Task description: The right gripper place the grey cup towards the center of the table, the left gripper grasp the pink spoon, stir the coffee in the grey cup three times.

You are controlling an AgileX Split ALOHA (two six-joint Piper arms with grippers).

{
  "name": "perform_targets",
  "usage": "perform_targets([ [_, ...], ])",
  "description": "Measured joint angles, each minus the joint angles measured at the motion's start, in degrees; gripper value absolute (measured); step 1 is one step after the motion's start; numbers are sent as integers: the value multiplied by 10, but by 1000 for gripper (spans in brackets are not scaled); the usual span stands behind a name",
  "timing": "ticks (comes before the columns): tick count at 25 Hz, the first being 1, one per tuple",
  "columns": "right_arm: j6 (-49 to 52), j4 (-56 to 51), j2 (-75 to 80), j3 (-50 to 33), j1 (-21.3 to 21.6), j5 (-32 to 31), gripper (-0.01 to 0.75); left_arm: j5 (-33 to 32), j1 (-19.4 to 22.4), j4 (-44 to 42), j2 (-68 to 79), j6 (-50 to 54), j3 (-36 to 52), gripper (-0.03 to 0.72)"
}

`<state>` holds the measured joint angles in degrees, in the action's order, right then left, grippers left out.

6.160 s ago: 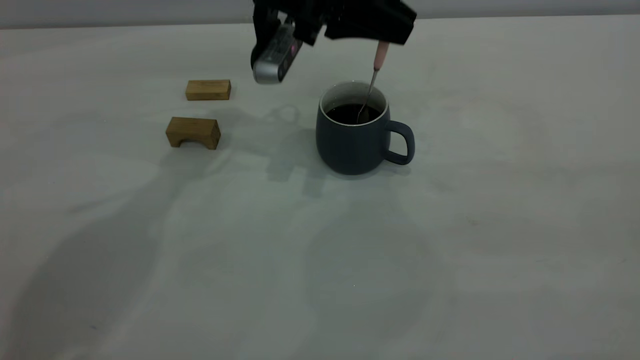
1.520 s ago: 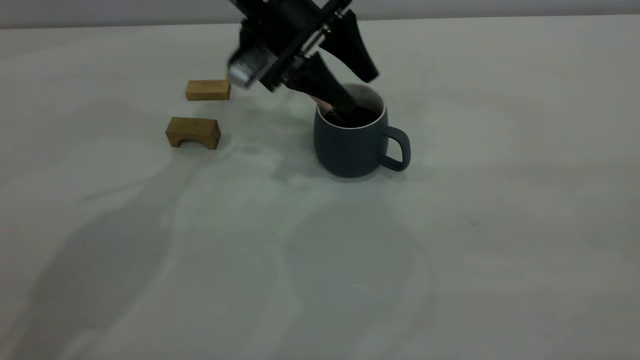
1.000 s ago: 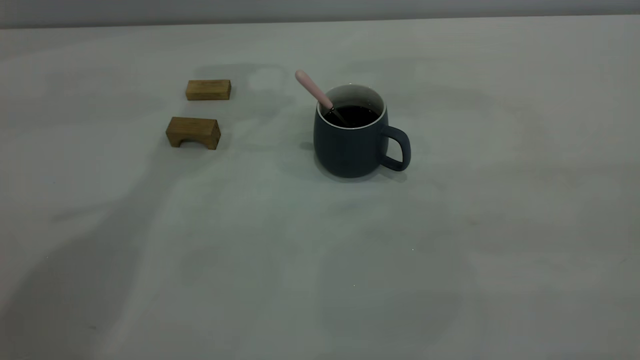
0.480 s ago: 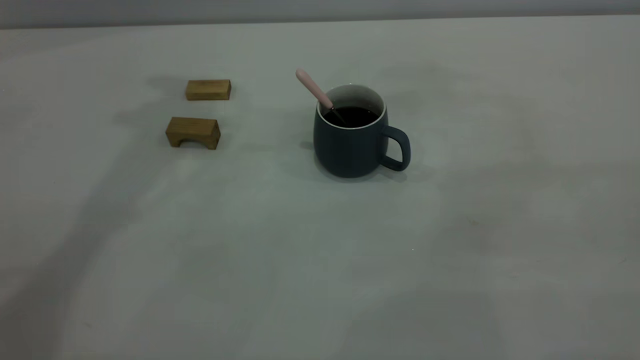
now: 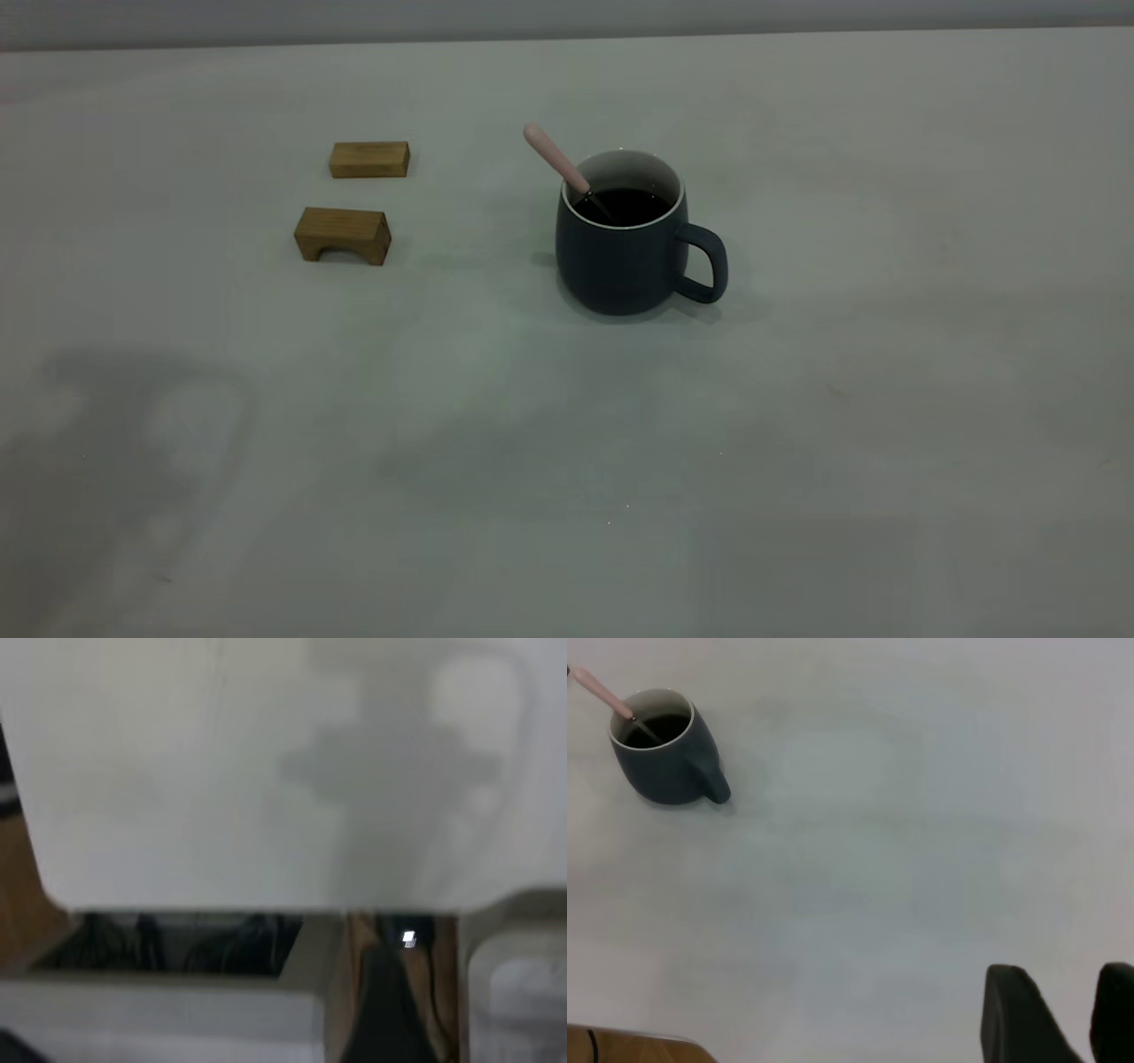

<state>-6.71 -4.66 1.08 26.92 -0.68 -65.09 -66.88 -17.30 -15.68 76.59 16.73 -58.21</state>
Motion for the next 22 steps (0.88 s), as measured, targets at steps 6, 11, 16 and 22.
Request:
perform_targets([
  [6,0,0,0,0,0,0,241,2,15,12,-129,2,160,583],
  [11,0,0,0,0,0,0,241,11,95,52,-284,-18,249,583],
  [16,0,0,0,0,0,0,241,35,141,76,-461,-53,293,583],
  [22,0,0,0,0,0,0,241,31,162,89,-610,-66,300,583],
])
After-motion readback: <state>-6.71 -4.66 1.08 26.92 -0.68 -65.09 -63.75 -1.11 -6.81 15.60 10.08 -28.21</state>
